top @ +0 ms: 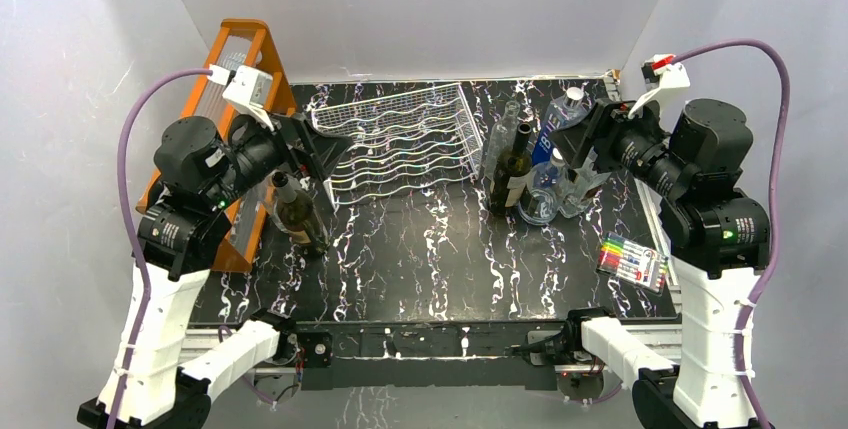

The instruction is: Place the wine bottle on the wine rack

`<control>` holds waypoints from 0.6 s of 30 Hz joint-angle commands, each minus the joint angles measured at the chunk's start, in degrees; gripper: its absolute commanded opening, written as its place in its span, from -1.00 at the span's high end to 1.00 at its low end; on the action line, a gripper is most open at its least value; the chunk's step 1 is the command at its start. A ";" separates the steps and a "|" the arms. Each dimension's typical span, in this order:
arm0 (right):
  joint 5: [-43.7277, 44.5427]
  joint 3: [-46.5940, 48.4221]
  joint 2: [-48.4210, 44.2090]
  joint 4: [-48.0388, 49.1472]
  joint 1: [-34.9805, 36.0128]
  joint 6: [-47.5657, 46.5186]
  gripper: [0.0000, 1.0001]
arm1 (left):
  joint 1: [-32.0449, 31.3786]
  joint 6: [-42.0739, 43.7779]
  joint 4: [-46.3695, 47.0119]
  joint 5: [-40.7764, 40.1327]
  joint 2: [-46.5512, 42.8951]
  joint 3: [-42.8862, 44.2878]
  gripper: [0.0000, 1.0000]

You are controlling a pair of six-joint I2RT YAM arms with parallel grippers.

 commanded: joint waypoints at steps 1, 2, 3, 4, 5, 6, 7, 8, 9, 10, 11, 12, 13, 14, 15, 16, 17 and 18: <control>-1.68 0.15 0.60 0.72 -0.45 0.07 -0.45 | 0.50 0.26 2.01 0.44 -1.78 -1.42 -0.96; -1.91 -0.59 0.56 1.29 -0.50 0.65 -0.43 | 0.52 0.20 2.37 0.87 -2.16 -2.19 -0.96; -2.23 -1.46 0.38 1.95 -0.51 0.83 -0.43 | 0.54 0.11 2.86 1.51 -2.54 -3.18 -0.96; -3.47 -2.46 0.22 2.38 -0.49 0.34 -0.45 | 0.53 0.02 3.33 2.36 -2.99 -4.26 -0.96; -5.27 -3.19 0.05 2.45 -0.54 -0.49 -0.47 | 0.54 -0.30 3.95 3.85 -3.53 -5.69 -0.96; -6.74 -4.04 -0.18 2.59 -0.51 -1.15 -0.48 | 0.53 -0.53 4.64 5.25 -4.07 -6.90 -0.96; -7.58 -5.14 -0.60 3.06 -0.52 -1.75 -0.49 | 0.59 -0.65 5.38 6.95 -4.54 -8.20 -0.96; -7.86 -6.20 -1.16 3.51 -0.55 -2.38 -0.50 | 0.55 -0.79 6.22 8.35 -5.20 -9.58 -0.97; -7.55 -7.49 -1.50 3.77 -0.54 -3.02 -0.51 | 0.61 -1.23 7.25 9.49 -5.85 -10.93 -0.96; -7.42 -8.28 -1.87 3.80 -0.61 -3.68 -0.52 | 0.59 -1.87 8.89 10.05 -6.47 -12.30 -0.96; -7.39 -9.03 -2.12 3.86 -0.57 -4.01 -0.53 | 0.62 -2.75 10.24 10.22 -7.13 -13.40 -0.96; -7.37 -9.72 -2.39 3.84 -0.56 -4.42 -0.53 | 0.64 -3.70 11.70 10.97 -7.71 -14.47 -0.97; -7.19 -10.34 -2.56 3.88 -0.60 -4.66 -0.57 | 0.61 -4.19 13.15 12.46 -8.17 -15.36 -0.97; -6.72 -10.78 -2.63 3.83 -0.57 -4.64 -0.60 | 0.59 -4.09 14.18 14.39 -8.40 -15.86 -0.96; -5.95 -11.13 -2.48 3.60 -0.58 -4.70 -0.62 | 0.64 -3.85 15.00 16.19 -8.47 -16.11 -0.96; -4.99 -11.39 -2.32 3.18 -0.61 -4.94 -0.64 | 0.60 -3.71 15.53 16.98 -8.46 -16.15 -0.97; -3.97 -11.62 -2.03 2.83 -0.61 -5.07 -0.64 | 0.60 -3.74 15.92 16.93 -8.46 -16.20 -0.96; -2.77 -11.94 -1.82 2.48 -0.57 -5.13 -0.64 | 0.63 -3.82 16.09 16.27 -8.46 -16.17 -0.96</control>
